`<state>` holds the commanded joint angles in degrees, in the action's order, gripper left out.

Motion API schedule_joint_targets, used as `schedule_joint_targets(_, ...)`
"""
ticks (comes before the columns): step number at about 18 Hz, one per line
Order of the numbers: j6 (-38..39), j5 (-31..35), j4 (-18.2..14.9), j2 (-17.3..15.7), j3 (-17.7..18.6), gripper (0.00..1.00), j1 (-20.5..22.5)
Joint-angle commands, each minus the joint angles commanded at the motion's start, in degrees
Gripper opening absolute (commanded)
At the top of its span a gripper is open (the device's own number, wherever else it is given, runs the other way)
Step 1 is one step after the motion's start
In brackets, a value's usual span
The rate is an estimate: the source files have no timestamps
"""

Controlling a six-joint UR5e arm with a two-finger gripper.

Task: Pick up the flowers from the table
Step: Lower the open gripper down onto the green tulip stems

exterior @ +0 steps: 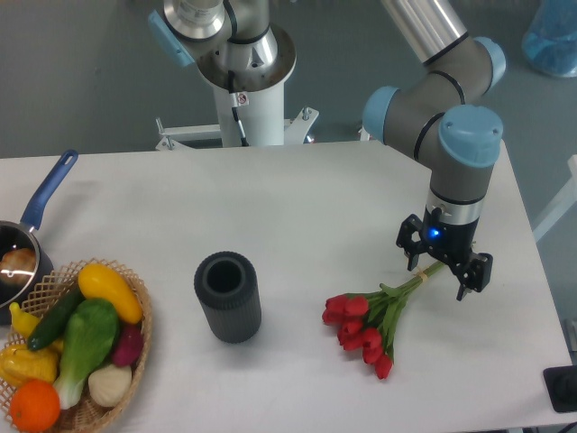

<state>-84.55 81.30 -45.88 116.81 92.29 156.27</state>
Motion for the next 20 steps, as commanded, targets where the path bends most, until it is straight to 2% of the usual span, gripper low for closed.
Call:
schedule_joint_targets(7,0.79,0.53,0.09,0.44,0.52,1.00,-0.26)
schedule_joint_targets(11,5.18,0.09,0.18,0.53,1.49,1.00,-0.35)
schedule_joint_targets(20,4.75,-0.26,0.44,2.02,2.11,1.00,-1.67)
